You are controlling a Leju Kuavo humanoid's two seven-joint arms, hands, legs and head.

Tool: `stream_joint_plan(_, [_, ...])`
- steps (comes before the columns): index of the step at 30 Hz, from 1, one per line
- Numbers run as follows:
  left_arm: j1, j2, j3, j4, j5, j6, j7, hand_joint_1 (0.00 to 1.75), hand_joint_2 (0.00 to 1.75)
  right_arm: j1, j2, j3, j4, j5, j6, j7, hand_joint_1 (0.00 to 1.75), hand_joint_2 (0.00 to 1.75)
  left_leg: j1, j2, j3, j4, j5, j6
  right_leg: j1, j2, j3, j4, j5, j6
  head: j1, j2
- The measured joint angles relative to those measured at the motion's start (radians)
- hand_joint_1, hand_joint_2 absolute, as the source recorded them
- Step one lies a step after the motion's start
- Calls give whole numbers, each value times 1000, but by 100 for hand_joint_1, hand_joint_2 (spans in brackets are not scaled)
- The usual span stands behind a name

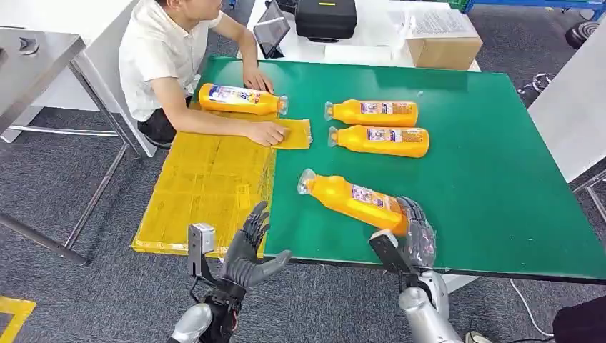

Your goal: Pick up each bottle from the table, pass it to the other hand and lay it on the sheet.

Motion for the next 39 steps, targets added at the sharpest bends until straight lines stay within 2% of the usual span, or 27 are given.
stream_joint_plan(7, [1,-14,27,50,65,-31,-29,0,175,55,30,76,-194,-66,13,2,175,175,0,0,-3,0,0,0,0,0,-3,0,-1,0,0,0])
stream_joint_plan(15, [-3,-25,42,69,57,-44,-64,0,175,85,37,121,-291,-96,32,-9,175,175,0,0,-3,0,0,0,0,0,-3,0,0,0,0,0])
stream_joint_plan(17, [-8,-31,44,72,56,-60,-71,0,175,93,44,143,-321,-103,43,-10,169,175,0,0,-3,0,0,0,0,0,-3,0,0,0,0,0])
stream_joint_plan(20, [-12,-41,48,72,62,-74,-83,0,175,102,58,172,-351,-111,57,-7,173,175,0,0,-3,0,0,0,0,0,-4,0,0,0,0,0])
stream_joint_plan(22, [-18,-49,56,71,73,-89,-100,0,175,102,68,200,-358,-115,84,-1,169,175,0,0,-3,0,0,0,0,0,-4,0,0,0,0,0])
stream_joint_plan(29, [-40,-74,73,1,109,-150,-112,0,175,89,115,323,-316,-150,162,-25,173,175,0,0,-3,0,0,0,0,0,-4,0,-1,0,0,0])
stream_joint_plan(39, [-68,-86,87,-5,174,-182,-134,0,175,65,146,472,-262,-202,196,-42,175,175,0,0,-3,0,0,0,0,0,-4,0,-1,0,0,0])
